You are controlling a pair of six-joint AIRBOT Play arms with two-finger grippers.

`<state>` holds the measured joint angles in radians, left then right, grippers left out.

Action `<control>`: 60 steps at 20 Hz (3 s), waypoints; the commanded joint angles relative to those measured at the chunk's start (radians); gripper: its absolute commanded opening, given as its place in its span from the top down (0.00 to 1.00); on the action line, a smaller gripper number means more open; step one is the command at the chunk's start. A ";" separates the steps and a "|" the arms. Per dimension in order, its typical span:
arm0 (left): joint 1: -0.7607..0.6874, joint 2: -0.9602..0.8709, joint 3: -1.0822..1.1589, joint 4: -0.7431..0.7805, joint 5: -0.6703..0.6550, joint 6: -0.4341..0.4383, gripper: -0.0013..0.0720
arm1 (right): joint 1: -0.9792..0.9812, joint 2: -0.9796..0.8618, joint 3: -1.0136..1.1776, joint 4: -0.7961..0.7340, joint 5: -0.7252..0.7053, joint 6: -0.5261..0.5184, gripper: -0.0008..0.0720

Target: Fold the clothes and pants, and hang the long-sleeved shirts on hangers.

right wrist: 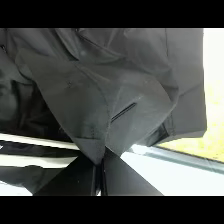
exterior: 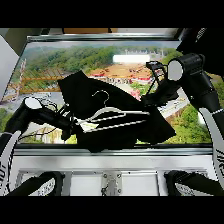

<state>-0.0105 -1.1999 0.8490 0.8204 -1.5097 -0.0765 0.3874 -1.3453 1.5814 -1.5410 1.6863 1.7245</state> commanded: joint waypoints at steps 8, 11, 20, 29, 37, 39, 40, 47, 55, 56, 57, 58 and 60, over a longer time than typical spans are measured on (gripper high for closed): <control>-0.050 -0.106 0.029 -0.038 0.030 0.045 0.97 | 0.003 0.000 0.172 0.184 -0.014 -0.024 0.97; -0.079 -0.106 0.029 -0.040 0.054 0.045 0.97 | 0.049 0.000 0.183 0.202 -0.016 0.005 0.97; -0.071 -0.106 0.029 -0.115 0.066 0.047 0.97 | 0.257 -0.034 0.183 0.199 -0.221 0.133 0.97; -0.071 -0.106 0.029 -0.113 0.066 0.047 0.97 | 0.273 -0.054 0.183 0.206 -0.220 0.139 0.97; -0.071 -0.106 0.029 -0.114 0.066 0.046 0.97 | 0.269 -0.051 0.183 0.248 -0.196 0.138 0.39; -0.071 -0.106 0.029 -0.114 0.066 0.046 0.97 | 0.260 -0.047 0.185 0.244 -0.151 0.131 0.39; -0.071 -0.106 0.029 -0.113 0.068 0.046 0.97 | 0.249 -0.042 0.185 0.245 -0.128 0.130 0.38; -0.071 -0.106 0.029 -0.114 0.071 0.046 0.97 | 0.185 0.041 0.185 0.286 -0.107 -0.015 0.02; -0.071 -0.106 0.029 -0.114 0.071 0.046 0.97 | -0.061 0.090 0.184 0.603 -0.141 -0.574 0.02; -0.071 -0.106 0.029 -0.114 0.071 0.046 0.97 | -0.076 0.089 0.184 0.602 -0.161 -0.574 0.02; -0.071 -0.106 0.029 -0.114 0.071 0.046 0.97 | -0.083 0.088 0.184 0.603 -0.168 -0.573 0.02; -0.071 -0.106 0.029 -0.113 0.071 0.046 0.97 | -0.086 0.088 0.184 0.609 -0.172 -0.568 0.02; -0.071 -0.106 0.029 -0.113 0.070 0.046 0.97 | -0.095 0.087 0.180 0.595 -0.188 -0.694 0.02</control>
<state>-0.0822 -1.3056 0.8772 0.7063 -1.4391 -0.0315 0.3206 -1.2587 1.7649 -0.9630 1.5280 1.1675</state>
